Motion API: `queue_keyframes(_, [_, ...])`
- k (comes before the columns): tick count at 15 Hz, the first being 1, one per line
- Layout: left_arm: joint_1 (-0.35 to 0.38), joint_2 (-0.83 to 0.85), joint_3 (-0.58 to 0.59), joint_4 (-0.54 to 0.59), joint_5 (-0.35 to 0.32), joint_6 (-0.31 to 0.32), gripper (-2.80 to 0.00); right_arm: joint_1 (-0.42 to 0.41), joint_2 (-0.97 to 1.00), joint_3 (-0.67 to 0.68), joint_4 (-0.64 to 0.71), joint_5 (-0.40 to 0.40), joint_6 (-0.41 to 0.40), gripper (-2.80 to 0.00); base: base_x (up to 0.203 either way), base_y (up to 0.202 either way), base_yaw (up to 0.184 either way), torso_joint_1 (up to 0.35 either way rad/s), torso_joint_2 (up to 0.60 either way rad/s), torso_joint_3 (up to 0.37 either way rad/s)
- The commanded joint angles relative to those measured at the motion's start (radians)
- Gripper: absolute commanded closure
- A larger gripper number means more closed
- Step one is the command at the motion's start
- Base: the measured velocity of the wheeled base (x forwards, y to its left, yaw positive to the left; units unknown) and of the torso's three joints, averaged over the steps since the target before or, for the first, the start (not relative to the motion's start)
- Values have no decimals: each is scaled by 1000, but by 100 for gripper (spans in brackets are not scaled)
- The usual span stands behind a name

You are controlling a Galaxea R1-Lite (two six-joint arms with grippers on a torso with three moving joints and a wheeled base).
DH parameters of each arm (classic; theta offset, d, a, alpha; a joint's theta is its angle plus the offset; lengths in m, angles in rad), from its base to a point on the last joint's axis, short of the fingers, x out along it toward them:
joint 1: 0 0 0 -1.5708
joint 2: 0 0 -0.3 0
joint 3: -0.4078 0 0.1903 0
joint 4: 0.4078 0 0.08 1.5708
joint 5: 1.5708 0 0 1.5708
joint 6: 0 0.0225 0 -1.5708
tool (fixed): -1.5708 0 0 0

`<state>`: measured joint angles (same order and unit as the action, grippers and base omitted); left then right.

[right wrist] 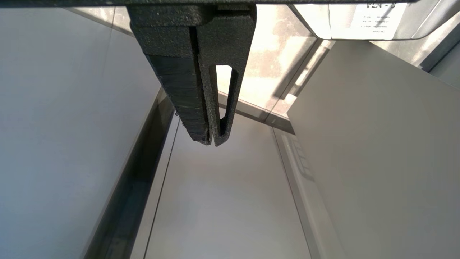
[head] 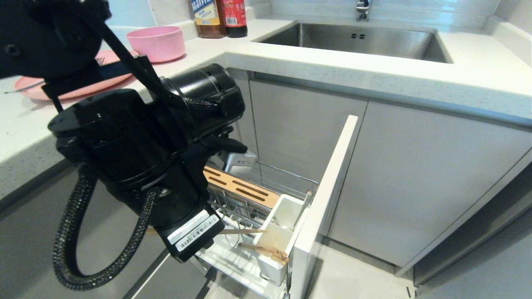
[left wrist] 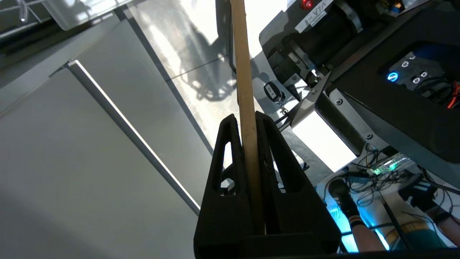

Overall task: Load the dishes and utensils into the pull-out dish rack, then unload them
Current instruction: Pick up the chopsticks and place it in the cupboard

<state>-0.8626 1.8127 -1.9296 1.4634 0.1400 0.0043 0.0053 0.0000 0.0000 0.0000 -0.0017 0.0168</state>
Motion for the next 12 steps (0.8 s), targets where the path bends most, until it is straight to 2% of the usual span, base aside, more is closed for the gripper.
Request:
queue_keyframes(1, [6, 27, 0, 7, 1, 2, 0, 0, 0, 2, 0, 0, 0, 0, 0, 0, 0, 0, 0, 0])
queue_keyframes(12, [4, 155, -4, -52, 1, 2, 0, 1, 0, 2, 0, 0, 0, 0, 0, 0, 0, 0, 0, 0])
